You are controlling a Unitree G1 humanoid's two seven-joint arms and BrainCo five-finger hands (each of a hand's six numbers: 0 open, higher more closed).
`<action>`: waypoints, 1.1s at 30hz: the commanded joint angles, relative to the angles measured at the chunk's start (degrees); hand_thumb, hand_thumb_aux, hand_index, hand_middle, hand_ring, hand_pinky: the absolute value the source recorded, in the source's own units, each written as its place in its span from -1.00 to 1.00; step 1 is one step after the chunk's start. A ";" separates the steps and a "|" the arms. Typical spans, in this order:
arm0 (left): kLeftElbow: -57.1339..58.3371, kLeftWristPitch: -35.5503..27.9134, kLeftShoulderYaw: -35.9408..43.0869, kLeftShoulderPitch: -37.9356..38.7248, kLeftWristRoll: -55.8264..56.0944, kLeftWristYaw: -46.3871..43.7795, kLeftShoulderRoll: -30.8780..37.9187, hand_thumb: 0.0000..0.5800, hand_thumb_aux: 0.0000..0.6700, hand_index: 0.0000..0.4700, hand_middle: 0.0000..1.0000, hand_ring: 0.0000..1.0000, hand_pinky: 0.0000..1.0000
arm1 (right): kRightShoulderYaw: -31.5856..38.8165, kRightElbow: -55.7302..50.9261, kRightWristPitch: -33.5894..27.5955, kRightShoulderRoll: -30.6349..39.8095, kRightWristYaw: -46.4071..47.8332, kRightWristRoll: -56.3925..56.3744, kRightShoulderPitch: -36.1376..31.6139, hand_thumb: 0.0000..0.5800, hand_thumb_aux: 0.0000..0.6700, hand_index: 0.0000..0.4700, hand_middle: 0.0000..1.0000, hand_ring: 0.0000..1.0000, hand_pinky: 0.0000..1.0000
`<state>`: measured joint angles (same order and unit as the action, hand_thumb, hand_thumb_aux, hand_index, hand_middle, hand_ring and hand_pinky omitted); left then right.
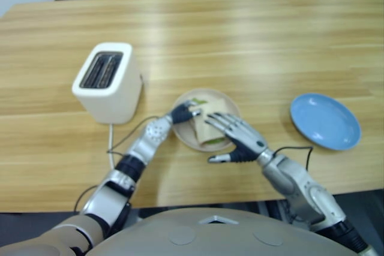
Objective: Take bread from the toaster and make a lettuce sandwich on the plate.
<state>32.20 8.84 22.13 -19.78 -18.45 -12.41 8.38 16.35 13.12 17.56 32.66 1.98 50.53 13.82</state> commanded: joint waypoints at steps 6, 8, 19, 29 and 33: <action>2.95 -2.01 0.29 1.19 -2.04 0.46 1.63 1.00 1.00 0.96 1.00 1.00 1.00 | 4.66 -12.02 0.50 -0.14 -2.10 5.64 -7.05 -1.00 -1.00 -1.00 -1.00 -1.00 -1.00; 2.46 -2.10 0.30 1.47 -2.22 0.40 1.56 1.00 1.00 0.96 1.00 1.00 1.00 | 6.21 -14.80 0.83 -0.09 -2.93 6.54 -8.63 -1.00 -1.00 -1.00 -1.00 -1.00 -1.00; 0.04 -2.27 1.41 2.18 -5.43 1.57 2.29 1.00 1.00 0.96 1.00 1.00 1.00 | 15.76 -15.20 1.24 -1.55 -3.38 15.50 -8.07 -1.00 -1.00 -1.00 -1.00 -1.00 -1.00; -27.71 -9.49 5.04 3.29 -32.74 14.45 11.40 -1.00 -1.00 -1.00 -1.00 -1.00 -1.00 | 16.56 -18.22 -0.87 -1.68 -3.48 16.08 -8.31 -1.00 -1.00 -1.00 -1.00 -1.00 -1.00; -39.10 -13.11 2.76 4.20 -40.57 15.12 14.18 -1.00 -1.00 -1.00 -1.00 -1.00 -1.00 | 16.43 -19.20 -1.63 -1.45 -3.78 15.77 -8.95 -1.00 -1.00 -1.00 -1.00 -1.00 -1.00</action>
<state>-3.43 -2.66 26.45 -16.10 -55.52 2.58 21.25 29.63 -0.08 16.51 30.22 -4.79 65.01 3.07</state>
